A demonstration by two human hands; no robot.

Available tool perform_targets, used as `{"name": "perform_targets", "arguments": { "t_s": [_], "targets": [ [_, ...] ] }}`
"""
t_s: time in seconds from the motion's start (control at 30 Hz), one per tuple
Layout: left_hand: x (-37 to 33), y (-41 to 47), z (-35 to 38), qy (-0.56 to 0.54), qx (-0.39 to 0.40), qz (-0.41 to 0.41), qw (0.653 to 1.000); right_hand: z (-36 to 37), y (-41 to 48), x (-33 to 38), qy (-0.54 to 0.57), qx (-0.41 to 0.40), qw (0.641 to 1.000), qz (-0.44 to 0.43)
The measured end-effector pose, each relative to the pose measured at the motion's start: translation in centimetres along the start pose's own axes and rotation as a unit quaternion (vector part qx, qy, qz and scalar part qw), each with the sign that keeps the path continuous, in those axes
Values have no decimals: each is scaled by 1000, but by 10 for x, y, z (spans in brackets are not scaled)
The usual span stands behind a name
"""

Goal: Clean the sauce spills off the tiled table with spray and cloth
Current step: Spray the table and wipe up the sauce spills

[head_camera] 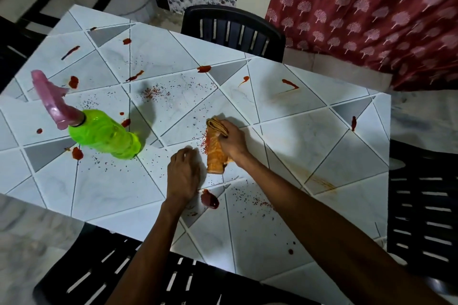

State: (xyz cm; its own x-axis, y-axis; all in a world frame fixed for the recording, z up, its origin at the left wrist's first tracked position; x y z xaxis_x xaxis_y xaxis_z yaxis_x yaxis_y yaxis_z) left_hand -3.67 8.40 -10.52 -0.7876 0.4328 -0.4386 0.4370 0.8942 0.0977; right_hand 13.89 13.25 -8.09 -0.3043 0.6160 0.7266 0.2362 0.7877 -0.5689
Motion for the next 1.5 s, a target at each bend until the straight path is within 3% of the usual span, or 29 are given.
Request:
{"name": "perform_targets", "arguments": {
  "t_s": [0.13, 0.2, 0.23, 0.27, 0.3, 0.33, 0.37, 0.43, 0.47, 0.53, 0.77, 1.0, 1.17, 1.43, 1.5],
  "targets": [
    [-21, 0, -5, -58, -16, 7, 998, -54, -30, -28, 66, -14, 998, 2],
    [-33, -1, 5, -163, -23, -48, 985, -89, -54, -56, 92, -30, 995, 23],
    [-40, -1, 12, -279, -23, -115, 953, -104, -65, -73, 98, -36, 994, 36],
    [-50, -3, 22, -418, -8, -191, 888, -119, -75, -90, 106, -48, 992, 47],
    [-62, -6, 32, -461, 10, -219, 860, -136, -93, -105, 113, -66, 989, 62],
    [-71, -7, 37, -436, 20, -191, 879, -149, -105, -122, 124, -78, 986, 76],
    [-86, -11, 42, -365, 28, -118, 923, -166, -123, -139, 140, -98, 981, 93],
    [-110, -23, 52, -170, 46, 78, 981, -187, -151, -169, 185, -120, 966, 132],
    [-127, -32, 61, -116, 65, 135, 982, -198, -164, -190, 208, -132, 958, 144],
    [-156, -53, 75, -85, 90, 174, 977, -218, -192, -221, 219, -152, 953, 143],
    [-198, -105, 89, 13, 124, 148, 981, -258, -258, -291, 178, -237, 946, 135],
    [-198, -125, 85, 30, 99, 139, 985, -264, -265, -316, 94, -289, 937, 170],
    [-181, -132, 86, 25, 142, 105, 984, -234, -246, -301, 90, -268, 940, 190],
    [-162, -118, 64, -50, 138, 111, 983, -164, -200, -237, 66, -224, 959, 160],
    [-151, -109, 52, -134, 107, 44, 984, -139, -184, -216, 37, -206, 968, 140]
  ]
}}
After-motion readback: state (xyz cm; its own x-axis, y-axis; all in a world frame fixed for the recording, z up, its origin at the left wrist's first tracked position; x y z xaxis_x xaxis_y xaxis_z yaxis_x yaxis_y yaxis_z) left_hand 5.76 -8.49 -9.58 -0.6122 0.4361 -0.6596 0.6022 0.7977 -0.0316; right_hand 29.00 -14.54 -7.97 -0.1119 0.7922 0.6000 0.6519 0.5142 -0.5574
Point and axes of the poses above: each hand's wrist, its own y-axis towards the middle knuckle, its own z-axis out of the palm, x = y × z, the point moved 3 cm from there along y, towards the middle knuckle, and after that the axes turned 10 degrees about z, right-handed, at the moved point
